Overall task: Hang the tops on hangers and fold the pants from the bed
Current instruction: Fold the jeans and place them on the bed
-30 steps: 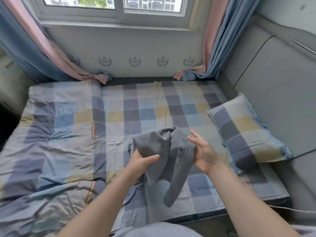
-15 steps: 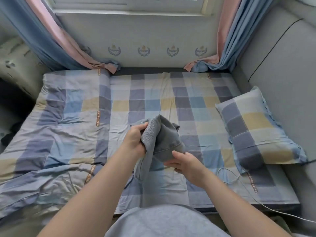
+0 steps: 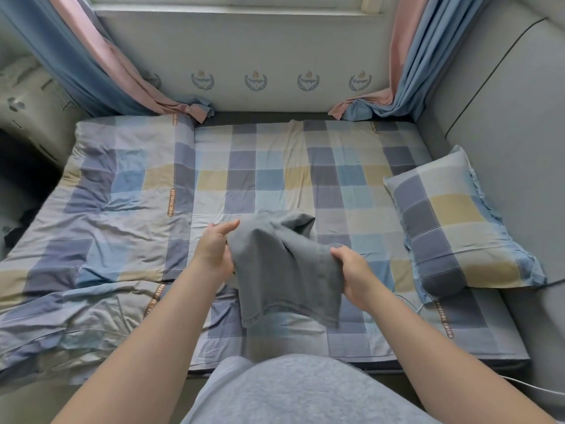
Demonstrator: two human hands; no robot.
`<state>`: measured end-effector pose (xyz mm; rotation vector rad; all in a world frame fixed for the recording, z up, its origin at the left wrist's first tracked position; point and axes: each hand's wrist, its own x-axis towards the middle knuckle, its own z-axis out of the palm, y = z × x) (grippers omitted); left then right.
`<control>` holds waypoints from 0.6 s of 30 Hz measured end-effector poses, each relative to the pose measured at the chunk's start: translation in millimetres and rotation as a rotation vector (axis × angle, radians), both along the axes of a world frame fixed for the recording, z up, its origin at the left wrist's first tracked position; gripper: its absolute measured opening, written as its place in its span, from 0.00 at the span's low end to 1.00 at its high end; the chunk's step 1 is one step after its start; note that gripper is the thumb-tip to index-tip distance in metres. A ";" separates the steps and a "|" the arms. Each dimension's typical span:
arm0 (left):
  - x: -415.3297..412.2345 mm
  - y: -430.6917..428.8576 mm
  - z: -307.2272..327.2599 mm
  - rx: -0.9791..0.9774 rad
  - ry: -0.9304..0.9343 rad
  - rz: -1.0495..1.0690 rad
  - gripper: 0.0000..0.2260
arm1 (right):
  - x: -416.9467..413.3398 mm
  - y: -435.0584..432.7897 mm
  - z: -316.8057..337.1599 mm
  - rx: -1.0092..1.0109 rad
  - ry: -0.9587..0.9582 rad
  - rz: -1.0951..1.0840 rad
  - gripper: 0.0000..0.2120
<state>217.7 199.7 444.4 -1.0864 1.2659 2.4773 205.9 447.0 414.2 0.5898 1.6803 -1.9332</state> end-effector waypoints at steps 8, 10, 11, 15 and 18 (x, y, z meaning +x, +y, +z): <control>17.9 40.5 -10.0 -0.798 0.221 -0.635 0.43 | -13.9 18.2 48.0 -0.086 0.192 0.053 0.13; 16.2 55.0 -6.1 -0.967 0.317 -0.814 0.47 | -12.5 20.6 60.5 -0.255 0.213 0.109 0.20; 14.9 62.7 -4.1 -1.057 0.366 -0.877 0.49 | -11.8 21.6 66.0 -0.304 0.228 0.157 0.24; 4.7 85.8 6.8 -0.961 0.557 -0.847 0.41 | -4.4 19.9 82.6 -0.336 0.303 0.326 0.30; 1.3 90.0 8.7 -0.865 0.575 -0.716 0.23 | -0.9 20.9 91.0 -0.222 0.412 0.389 0.28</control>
